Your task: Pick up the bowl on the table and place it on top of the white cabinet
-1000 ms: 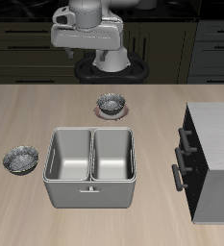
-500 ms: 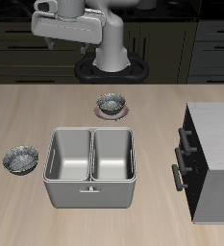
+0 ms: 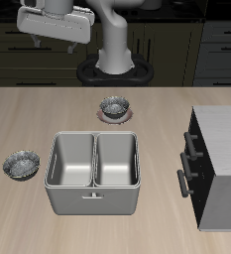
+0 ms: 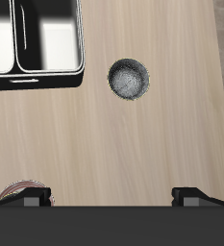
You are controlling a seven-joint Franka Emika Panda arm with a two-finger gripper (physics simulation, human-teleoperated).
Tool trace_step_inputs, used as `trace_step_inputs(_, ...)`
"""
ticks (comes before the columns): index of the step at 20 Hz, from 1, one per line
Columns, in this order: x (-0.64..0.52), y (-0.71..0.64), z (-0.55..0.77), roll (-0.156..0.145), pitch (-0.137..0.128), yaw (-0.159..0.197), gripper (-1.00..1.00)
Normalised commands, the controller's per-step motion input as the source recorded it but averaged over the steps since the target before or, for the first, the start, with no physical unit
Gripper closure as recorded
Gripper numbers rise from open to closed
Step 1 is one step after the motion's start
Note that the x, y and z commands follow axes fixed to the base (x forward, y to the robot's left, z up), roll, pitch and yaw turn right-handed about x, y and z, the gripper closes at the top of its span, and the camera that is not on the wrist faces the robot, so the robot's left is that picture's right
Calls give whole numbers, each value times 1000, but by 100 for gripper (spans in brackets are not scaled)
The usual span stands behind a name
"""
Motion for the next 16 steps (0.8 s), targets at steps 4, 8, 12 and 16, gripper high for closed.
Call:
trace_step_inputs(4, 102, -451, 17, -90, -22, 18, -100)
trace_step_inputs(8, -73, -408, 165, -42, -29, -16, -100)
trace_step_inputs(12, -108, -331, 182, -4, -21, 23, -100)
trace_step_inputs(16, -107, -386, 134, -11, -19, 12, -100)
